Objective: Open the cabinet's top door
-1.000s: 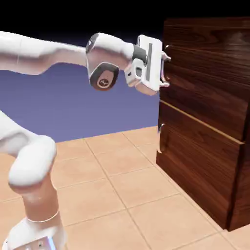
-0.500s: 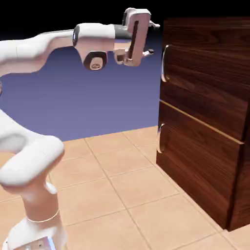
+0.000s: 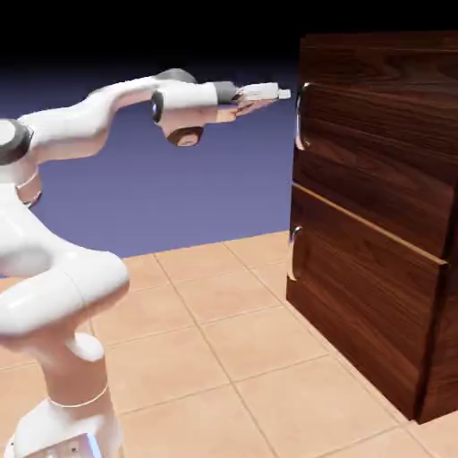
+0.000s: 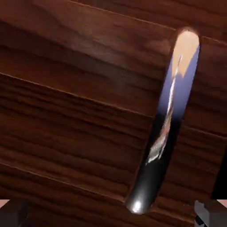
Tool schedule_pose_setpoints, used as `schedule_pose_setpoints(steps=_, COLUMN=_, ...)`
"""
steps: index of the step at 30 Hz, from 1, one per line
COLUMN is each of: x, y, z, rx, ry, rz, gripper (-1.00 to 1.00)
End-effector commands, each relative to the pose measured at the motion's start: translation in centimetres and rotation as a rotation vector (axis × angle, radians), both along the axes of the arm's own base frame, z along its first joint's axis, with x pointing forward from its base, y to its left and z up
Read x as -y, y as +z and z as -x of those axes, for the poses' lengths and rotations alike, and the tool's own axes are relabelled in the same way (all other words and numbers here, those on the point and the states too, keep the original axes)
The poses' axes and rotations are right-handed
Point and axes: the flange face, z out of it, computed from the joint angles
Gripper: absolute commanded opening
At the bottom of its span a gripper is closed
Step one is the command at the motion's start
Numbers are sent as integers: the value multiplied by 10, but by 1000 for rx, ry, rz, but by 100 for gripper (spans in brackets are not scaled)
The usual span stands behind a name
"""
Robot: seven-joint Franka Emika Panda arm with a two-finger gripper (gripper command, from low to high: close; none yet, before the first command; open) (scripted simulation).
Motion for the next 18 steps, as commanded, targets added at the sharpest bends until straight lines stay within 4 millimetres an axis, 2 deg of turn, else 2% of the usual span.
schedule_pose_setpoints(steps=1, x=-5, y=-12, z=-7, rx=-4, ry=2, rz=-65, gripper=0)
schedule_pose_setpoints(steps=3, x=-7, y=-17, z=-10, rx=-6, ry=3, rz=-91, gripper=0)
schedule_pose_setpoints(steps=8, x=-5, y=-17, z=-59, rx=-6, ry=3, rz=-90, gripper=0)
schedule_pose_setpoints(steps=9, x=-5, y=-17, z=-59, rx=-6, ry=3, rz=-90, gripper=-100)
schedule_pose_setpoints(steps=10, x=-5, y=-17, z=-59, rx=-6, ry=3, rz=-90, gripper=-100)
schedule_pose_setpoints(steps=18, x=16, y=-17, z=2, rx=-12, ry=137, rz=-90, gripper=-100)
